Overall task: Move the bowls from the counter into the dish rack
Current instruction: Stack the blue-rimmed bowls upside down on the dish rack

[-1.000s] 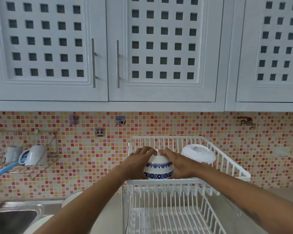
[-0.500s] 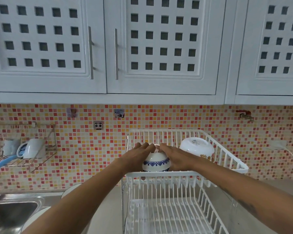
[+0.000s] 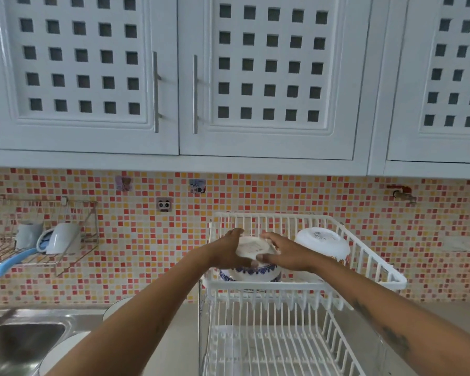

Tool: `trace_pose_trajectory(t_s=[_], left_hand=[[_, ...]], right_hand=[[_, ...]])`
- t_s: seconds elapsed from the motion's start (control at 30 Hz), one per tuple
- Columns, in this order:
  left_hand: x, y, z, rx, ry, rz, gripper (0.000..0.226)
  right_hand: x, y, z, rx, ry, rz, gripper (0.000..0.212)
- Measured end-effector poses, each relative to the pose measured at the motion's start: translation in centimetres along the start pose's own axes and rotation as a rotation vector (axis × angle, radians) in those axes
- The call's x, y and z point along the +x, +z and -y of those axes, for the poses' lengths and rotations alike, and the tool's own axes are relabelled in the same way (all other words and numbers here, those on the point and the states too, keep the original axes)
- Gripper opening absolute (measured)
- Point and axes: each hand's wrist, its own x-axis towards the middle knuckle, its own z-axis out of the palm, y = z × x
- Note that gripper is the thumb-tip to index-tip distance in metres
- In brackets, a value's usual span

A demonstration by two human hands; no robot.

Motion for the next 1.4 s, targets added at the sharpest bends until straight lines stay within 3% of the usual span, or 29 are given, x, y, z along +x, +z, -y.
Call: trace_pose_trajectory(t_s=[0.2,0.3,0.43,0.6,0.73,0.8,0.97,1.17,1.3,1.4], left_hand=[[-0.5,0.3,-0.9,-0.002,-0.093,-0.036,0.086],[-2.2,-0.7,-1.3,-0.078,-0.073,-0.091,0.079],[-5.6,-3.7,1.0,-0.325,-0.039,-0.226,0.057],[-11.4,-6.0,7.9,-0.520,-0.286,-0.320,0.068],[-16.2,-6.0,14.2,-0.571,-0.474,-0.364,0.062],[-18.3,-5.5,17.4,-0.621,-0.552,-0.383,0.052],[-22.2,-3.4,25.2,-0.801,-0.775,-0.469,0.047],[-25.1,2.2,33.5,-0.942,-0.980,-0.542,0.047],[-25.4,6.0,38.6,-1.017,-1.056,-0.513,0.049],[-24.5,7.6,41.7,-1.046,-1.084,-0.515,0.052]], right_hand=[[0.7,0.2,1.0,0.064,0.077,0.123,0.070],[1.5,0.4,2.0,0.181,0.081,0.037,0.088],[2.5,1.6,6.3,0.287,-0.017,-0.155,0.083],[4.7,5.0,13.2,0.103,-0.023,-0.242,0.080],[5.0,10.1,18.8,0.219,-0.215,-0.231,0.058],[5.1,13.3,21.0,0.289,-0.249,-0.145,0.053],[8.2,22.2,22.8,0.413,-0.043,0.105,0.040],[12.1,34.6,21.1,0.517,0.259,0.270,0.046],[14.4,40.8,19.4,0.521,0.412,0.327,0.030],[16.7,43.8,18.1,0.521,0.467,0.347,0.045]])
